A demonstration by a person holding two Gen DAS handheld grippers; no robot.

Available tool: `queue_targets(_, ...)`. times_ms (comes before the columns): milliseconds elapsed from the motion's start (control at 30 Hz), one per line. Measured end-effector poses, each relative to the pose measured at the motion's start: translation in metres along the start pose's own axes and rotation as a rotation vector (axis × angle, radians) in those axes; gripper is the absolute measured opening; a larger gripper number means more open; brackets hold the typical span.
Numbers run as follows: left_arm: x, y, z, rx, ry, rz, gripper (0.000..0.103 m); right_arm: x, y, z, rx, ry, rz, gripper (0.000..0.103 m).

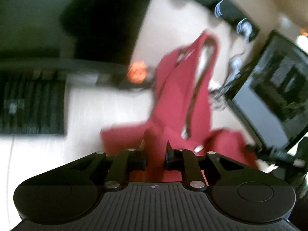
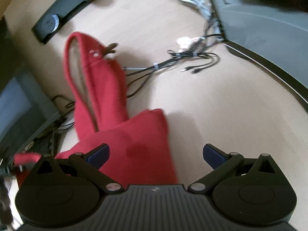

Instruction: Fold clothes

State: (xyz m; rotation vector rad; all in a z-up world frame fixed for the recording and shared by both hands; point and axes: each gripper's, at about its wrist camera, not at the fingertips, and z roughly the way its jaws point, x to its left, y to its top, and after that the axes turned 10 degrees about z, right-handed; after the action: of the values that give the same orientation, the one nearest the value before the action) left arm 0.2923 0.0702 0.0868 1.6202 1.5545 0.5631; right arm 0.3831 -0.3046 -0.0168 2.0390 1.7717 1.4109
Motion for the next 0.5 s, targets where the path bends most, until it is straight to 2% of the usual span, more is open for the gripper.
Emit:
queue_targets(133, -0.022, 0.027, -0.029, -0.134, 0.024, 0.176, 0.017, 0.021, 0.000, -0.018, -0.064, 0.040, -0.078, 0.103)
queue_targets(167, -0.020, 0.025, -0.023, -0.118, 0.057, 0.204, 0.017, 0.022, -0.001, -0.020, -0.075, 0.028, -0.096, 0.103)
queue_targets(267, 0.002, 0.000, 0.016, 0.007, 0.171, 0.198, 0.022, 0.027, -0.006, -0.019, -0.093, -0.042, -0.158, 0.103)
queue_targets(300, 0.012, -0.013, 0.031, 0.059, 0.199, 0.182, 0.027, 0.028, -0.011, -0.014, -0.083, -0.090, -0.193, 0.103)
queue_targets(367, 0.028, -0.031, 0.044, 0.099, 0.238, 0.162, 0.040, 0.028, -0.020, -0.004, -0.062, -0.186, -0.262, 0.103)
queue_targets(433, 0.041, -0.033, 0.038, 0.080, 0.248, 0.096, 0.063, 0.024, -0.030, 0.006, -0.053, -0.294, -0.330, 0.103)
queue_targets(500, 0.046, -0.028, 0.026, 0.053, 0.252, 0.046, 0.067, 0.020, -0.040, 0.014, -0.046, -0.395, -0.393, 0.103)
